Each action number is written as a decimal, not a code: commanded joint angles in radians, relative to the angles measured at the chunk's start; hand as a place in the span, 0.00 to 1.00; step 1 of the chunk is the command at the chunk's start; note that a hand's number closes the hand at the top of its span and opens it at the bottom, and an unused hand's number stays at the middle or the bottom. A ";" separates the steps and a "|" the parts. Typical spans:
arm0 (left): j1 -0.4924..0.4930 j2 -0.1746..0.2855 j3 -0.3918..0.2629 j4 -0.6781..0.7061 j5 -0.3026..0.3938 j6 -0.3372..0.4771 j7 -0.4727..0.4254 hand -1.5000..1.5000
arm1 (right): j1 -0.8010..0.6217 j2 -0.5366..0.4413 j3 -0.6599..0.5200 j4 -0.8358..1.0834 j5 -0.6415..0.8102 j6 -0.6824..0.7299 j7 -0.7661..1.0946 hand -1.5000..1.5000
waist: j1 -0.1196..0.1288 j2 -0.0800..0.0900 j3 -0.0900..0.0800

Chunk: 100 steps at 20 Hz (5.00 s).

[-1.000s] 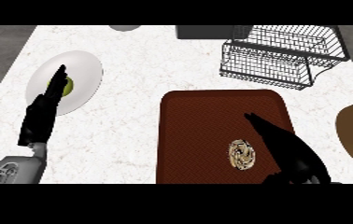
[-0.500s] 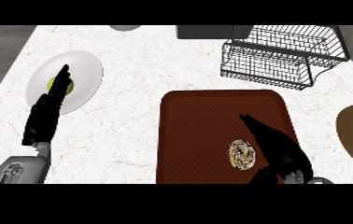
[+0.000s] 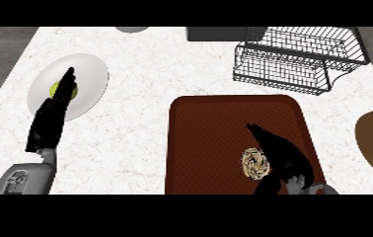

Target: Pick the cupcake from the tray and place it in the tiered basket

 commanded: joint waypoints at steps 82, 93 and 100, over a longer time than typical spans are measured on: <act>0.013 -0.074 0.085 0.002 -0.063 -0.073 -0.027 0.50 | -1.035 -0.074 -0.373 0.861 0.662 -0.337 -0.251 1.00 | 0.007 0.002 0.000; -0.013 -0.047 0.094 -0.030 -0.073 -0.092 0.020 0.50 | -0.898 0.004 -0.587 0.881 0.454 -0.415 -0.258 1.00 | -0.002 0.000 0.002; 0.019 -0.044 0.115 0.006 -0.049 -0.127 -0.029 0.50 | -0.840 -0.011 -0.629 0.874 0.425 -0.532 -0.374 0.00 | 0.009 0.003 0.000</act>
